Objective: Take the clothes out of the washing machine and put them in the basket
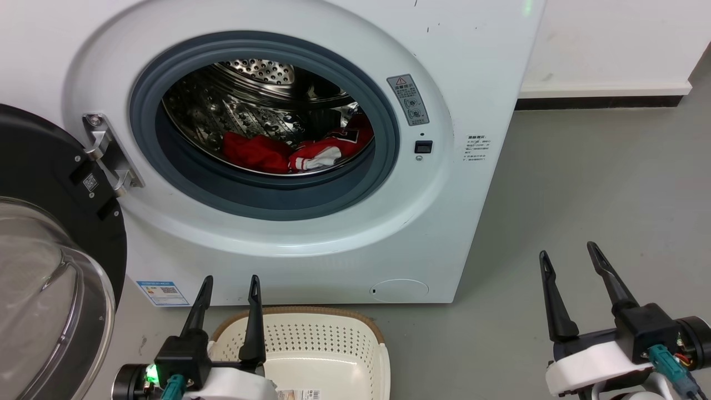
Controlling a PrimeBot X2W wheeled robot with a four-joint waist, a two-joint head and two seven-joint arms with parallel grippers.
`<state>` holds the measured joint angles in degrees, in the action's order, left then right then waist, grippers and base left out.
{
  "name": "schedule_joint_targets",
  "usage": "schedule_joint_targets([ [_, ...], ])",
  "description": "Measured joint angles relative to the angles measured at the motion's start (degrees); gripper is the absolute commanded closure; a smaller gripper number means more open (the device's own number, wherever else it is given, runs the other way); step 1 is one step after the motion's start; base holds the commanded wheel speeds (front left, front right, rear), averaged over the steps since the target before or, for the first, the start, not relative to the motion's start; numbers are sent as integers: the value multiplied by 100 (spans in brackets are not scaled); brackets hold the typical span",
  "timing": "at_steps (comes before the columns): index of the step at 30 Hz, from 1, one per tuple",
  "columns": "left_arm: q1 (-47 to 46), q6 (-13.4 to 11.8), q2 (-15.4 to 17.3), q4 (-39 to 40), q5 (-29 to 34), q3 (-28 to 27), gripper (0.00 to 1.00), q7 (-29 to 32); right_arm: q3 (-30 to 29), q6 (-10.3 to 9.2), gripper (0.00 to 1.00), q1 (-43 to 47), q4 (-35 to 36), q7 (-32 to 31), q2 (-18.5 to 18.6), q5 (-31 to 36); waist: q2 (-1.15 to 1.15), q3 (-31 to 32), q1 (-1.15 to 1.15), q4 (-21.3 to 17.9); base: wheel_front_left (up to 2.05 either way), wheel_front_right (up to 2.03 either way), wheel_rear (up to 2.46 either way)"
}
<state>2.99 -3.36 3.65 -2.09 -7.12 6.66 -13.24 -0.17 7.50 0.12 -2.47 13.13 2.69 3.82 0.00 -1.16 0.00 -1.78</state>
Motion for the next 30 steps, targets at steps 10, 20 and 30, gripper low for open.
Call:
schedule_joint_targets([
  [10,19,-227,78,-15,359,119,0,-101,-41,0,0,20,-103,104,3,-163,0,-9,0,-22,0,0,0],
  [20,52,-220,54,7,621,74,0,-175,-20,1,0,22,-301,196,10,-181,0,-14,0,-39,0,0,0],
  [30,52,-277,31,24,698,75,0,-182,-8,1,0,20,-338,196,11,-182,0,-13,0,-26,0,0,0],
])
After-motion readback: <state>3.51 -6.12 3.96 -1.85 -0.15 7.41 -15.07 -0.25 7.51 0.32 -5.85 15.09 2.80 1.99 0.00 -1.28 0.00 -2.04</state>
